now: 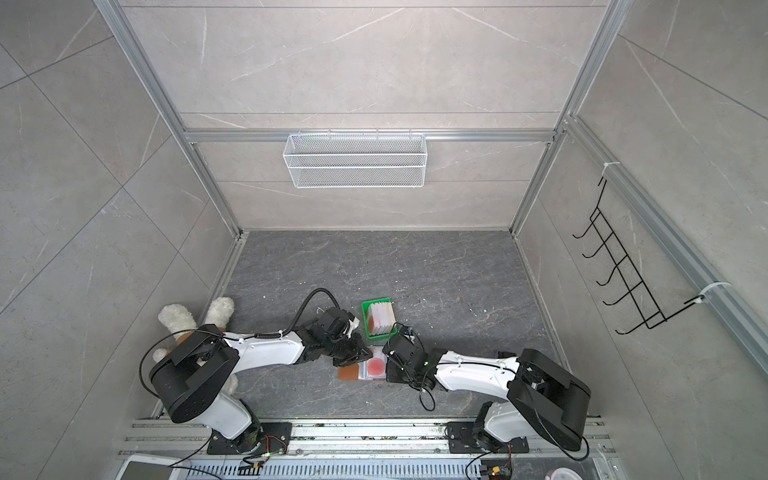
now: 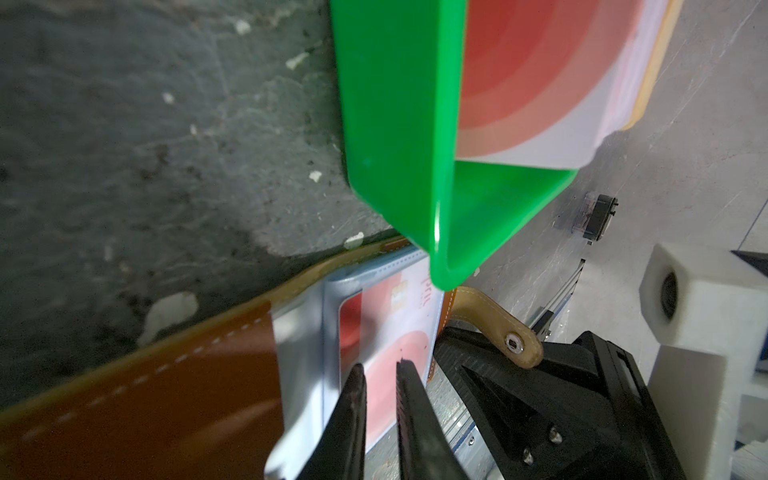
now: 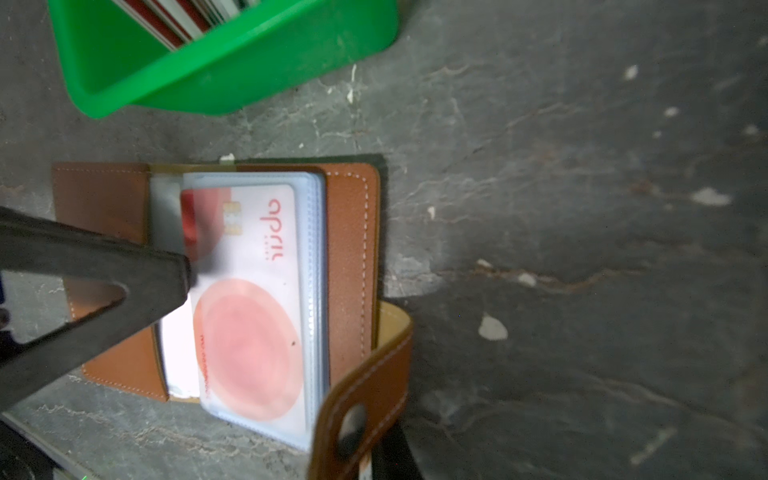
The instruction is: Put the credit cards into the card holder
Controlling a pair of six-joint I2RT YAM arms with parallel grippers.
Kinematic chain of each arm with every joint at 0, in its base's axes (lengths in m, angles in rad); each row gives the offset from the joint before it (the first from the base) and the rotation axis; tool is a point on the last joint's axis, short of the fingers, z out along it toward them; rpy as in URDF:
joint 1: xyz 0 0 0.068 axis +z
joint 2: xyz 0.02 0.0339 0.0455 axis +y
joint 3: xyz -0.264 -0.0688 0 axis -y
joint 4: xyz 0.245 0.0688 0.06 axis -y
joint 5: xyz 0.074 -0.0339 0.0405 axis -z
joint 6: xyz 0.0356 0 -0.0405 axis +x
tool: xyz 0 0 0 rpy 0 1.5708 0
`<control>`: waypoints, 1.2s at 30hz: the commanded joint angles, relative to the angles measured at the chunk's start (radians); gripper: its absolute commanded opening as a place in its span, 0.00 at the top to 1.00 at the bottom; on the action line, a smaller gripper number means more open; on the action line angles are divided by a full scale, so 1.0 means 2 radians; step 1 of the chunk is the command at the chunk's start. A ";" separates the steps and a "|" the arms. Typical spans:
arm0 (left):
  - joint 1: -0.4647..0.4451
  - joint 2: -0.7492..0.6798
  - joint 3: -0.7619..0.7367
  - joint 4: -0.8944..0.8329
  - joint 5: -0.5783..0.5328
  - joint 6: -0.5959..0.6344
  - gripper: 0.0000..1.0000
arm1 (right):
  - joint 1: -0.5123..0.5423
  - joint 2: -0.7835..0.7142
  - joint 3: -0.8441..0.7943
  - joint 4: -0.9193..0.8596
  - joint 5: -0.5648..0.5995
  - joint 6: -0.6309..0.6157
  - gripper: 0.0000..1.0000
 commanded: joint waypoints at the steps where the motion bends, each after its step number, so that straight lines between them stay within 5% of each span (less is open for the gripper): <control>1: -0.004 -0.022 0.015 -0.033 -0.010 0.017 0.83 | 0.003 -0.015 -0.005 -0.024 0.016 0.001 0.90; 11: -0.015 -0.026 0.014 -0.051 -0.031 0.031 0.88 | 0.007 -0.072 -0.011 0.005 0.003 -0.005 0.82; 36: -0.033 0.009 0.031 -0.087 -0.074 0.037 0.98 | 0.006 -0.006 -0.010 0.066 -0.020 0.005 0.70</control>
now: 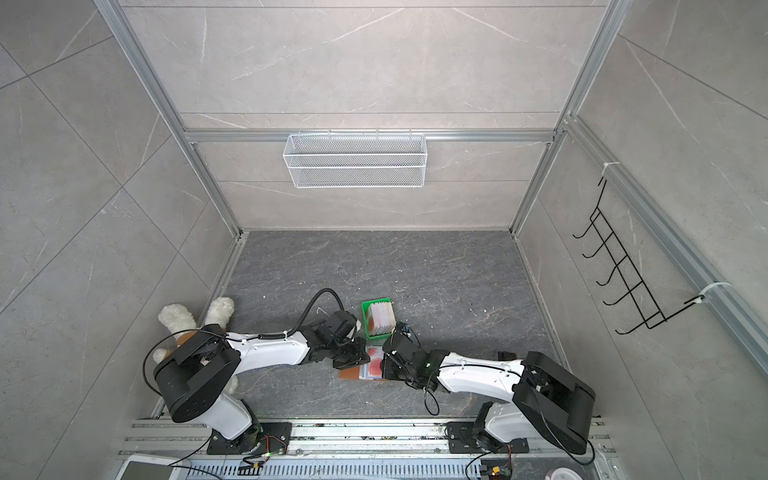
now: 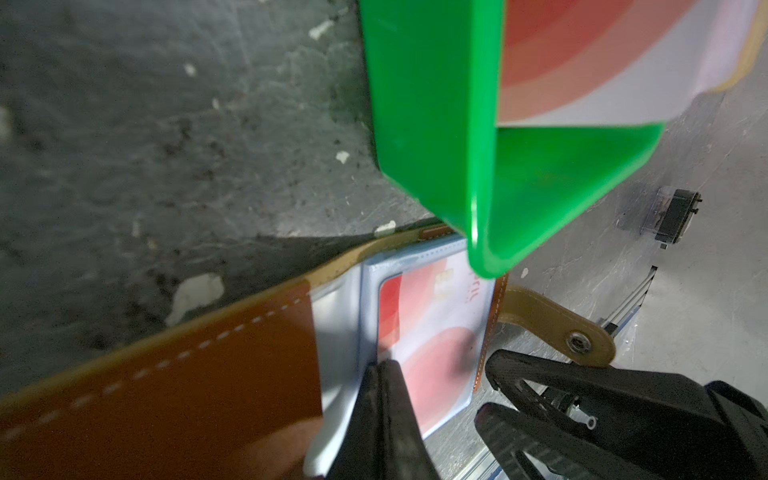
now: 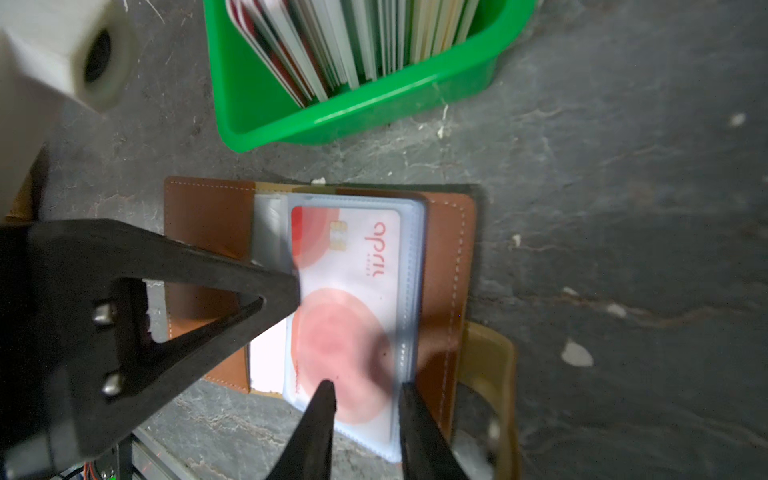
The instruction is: Put the credit cards into the card holder
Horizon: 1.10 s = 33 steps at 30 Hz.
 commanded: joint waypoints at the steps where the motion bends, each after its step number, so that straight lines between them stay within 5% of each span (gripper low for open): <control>1: -0.003 0.001 0.006 -0.025 -0.015 0.012 0.99 | 0.003 0.008 -0.004 0.009 -0.004 0.001 0.70; 33: -0.001 -0.050 -0.010 -0.021 -0.008 -0.015 0.99 | 0.003 0.019 -0.001 0.034 -0.016 -0.012 0.76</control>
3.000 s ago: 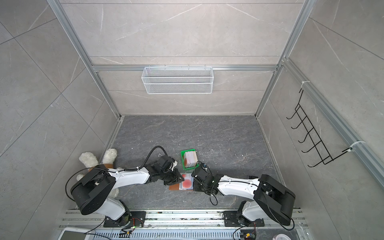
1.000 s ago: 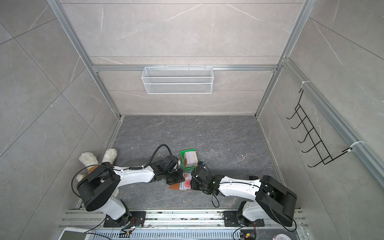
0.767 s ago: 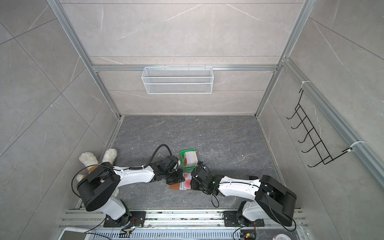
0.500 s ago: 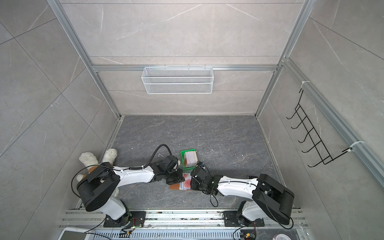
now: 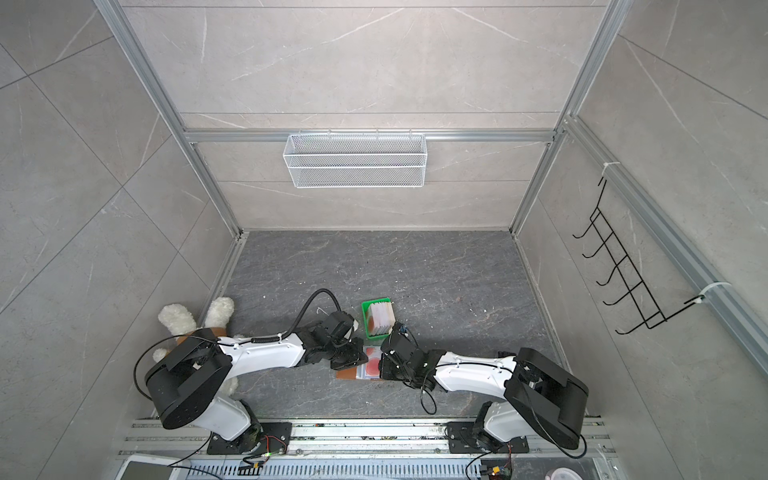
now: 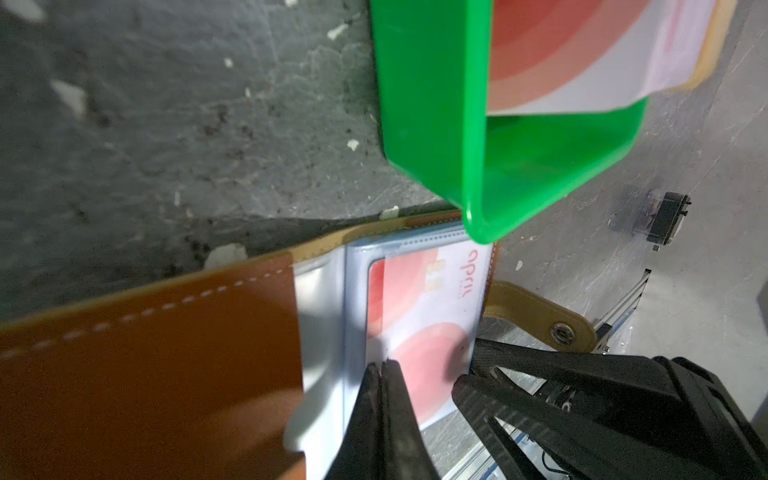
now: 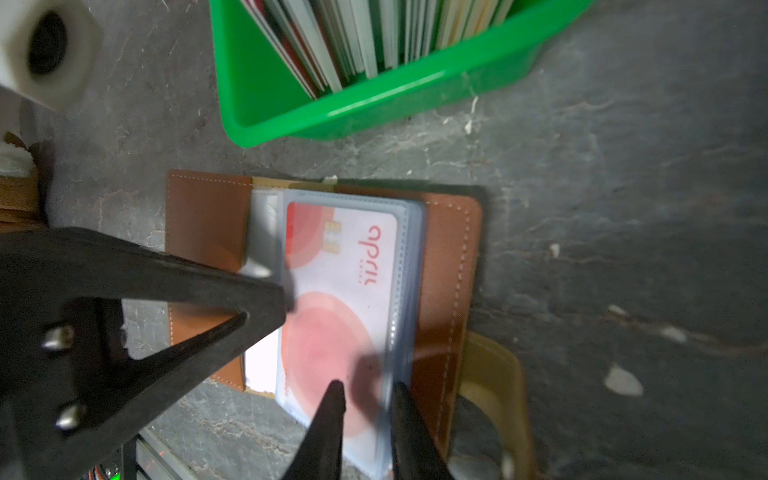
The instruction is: Put the credit cards into the card holder
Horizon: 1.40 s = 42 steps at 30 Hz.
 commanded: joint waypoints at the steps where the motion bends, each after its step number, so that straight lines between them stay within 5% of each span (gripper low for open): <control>1: -0.001 -0.023 0.002 -0.016 -0.003 -0.005 0.99 | 0.003 0.001 -0.001 0.008 -0.003 -0.009 0.77; 42: -0.002 0.028 -0.007 -0.005 -0.003 -0.023 1.00 | 0.005 -0.019 0.019 0.014 -0.007 -0.028 0.76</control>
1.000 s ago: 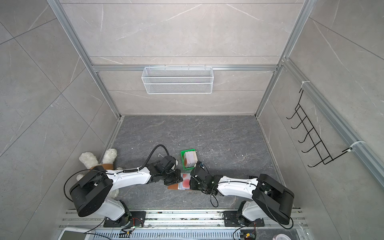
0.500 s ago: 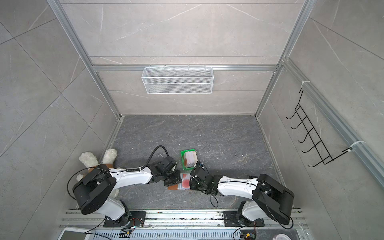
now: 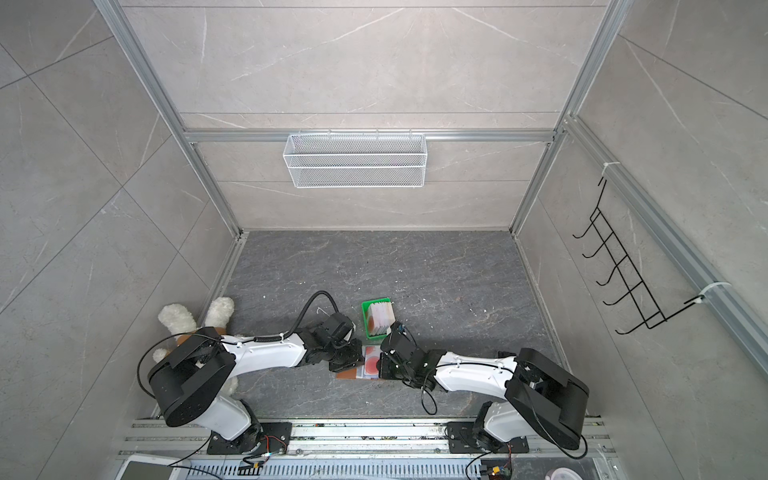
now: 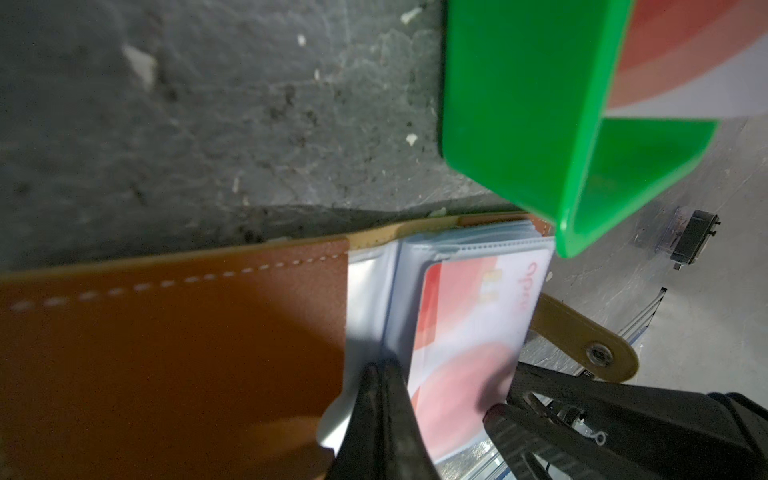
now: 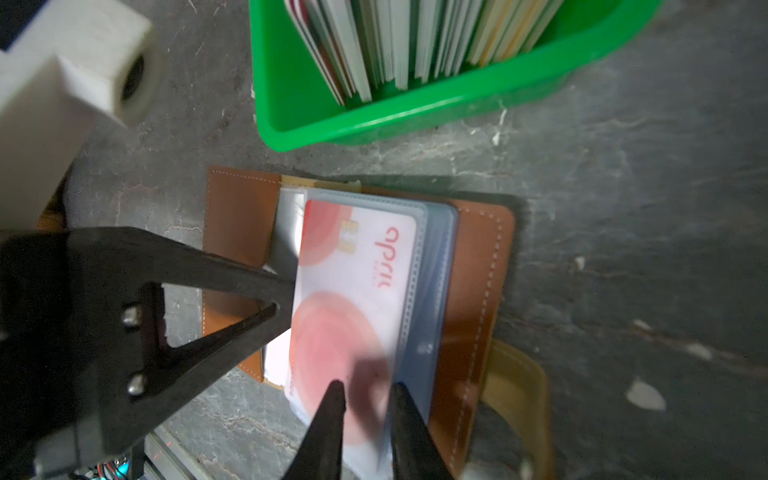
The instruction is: Put the credit cards into the card holder
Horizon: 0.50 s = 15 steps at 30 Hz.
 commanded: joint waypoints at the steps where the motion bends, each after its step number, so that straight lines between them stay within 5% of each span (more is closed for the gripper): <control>1: -0.002 0.015 -0.005 0.004 0.006 -0.006 1.00 | 0.005 -0.016 0.021 0.000 0.001 -0.015 0.76; 15: -0.002 -0.007 -0.010 0.011 0.013 -0.012 1.00 | 0.051 0.015 0.124 -0.141 0.073 -0.034 0.75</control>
